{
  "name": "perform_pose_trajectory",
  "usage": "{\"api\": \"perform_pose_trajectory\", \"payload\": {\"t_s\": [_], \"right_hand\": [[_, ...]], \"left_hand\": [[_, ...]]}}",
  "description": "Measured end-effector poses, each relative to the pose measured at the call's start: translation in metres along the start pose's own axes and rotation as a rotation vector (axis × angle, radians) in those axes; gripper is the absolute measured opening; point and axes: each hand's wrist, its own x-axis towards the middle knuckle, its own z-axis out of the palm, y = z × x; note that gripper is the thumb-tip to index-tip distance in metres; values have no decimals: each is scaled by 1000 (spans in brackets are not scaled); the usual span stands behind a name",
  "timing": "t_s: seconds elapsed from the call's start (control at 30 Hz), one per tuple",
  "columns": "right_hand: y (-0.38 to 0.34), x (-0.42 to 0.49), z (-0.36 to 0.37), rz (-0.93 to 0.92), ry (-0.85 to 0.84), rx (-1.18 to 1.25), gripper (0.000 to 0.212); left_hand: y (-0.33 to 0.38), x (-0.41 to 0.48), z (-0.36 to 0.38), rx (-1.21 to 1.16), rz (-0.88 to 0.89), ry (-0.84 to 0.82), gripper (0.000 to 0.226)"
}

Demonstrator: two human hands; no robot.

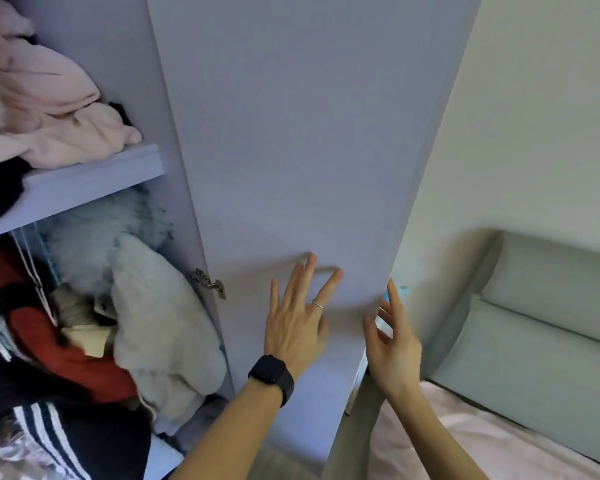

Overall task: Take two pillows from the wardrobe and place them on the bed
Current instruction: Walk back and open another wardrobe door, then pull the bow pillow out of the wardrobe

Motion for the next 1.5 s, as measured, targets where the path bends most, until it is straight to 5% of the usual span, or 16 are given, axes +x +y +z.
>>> {"api": "perform_pose_trajectory", "payload": {"t_s": [0.1,0.27,0.53,1.03,1.5], "right_hand": [[25,-46,15,41,8,-101,57],[20,-79,67,-110,-383,-186,39],[-68,-66,179,-539,-670,-6,22],[-298,1,266,-877,-694,460,25],[-483,131,348,-761,-447,597,36]], "left_hand": [[-29,-48,-8,-91,-115,-11,97],[-82,-129,-38,-37,-446,-133,69],[-123,-168,-143,190,-742,181,49],[-144,-86,-344,649,-836,619,43],[-214,34,-547,823,-760,776,43]]}}
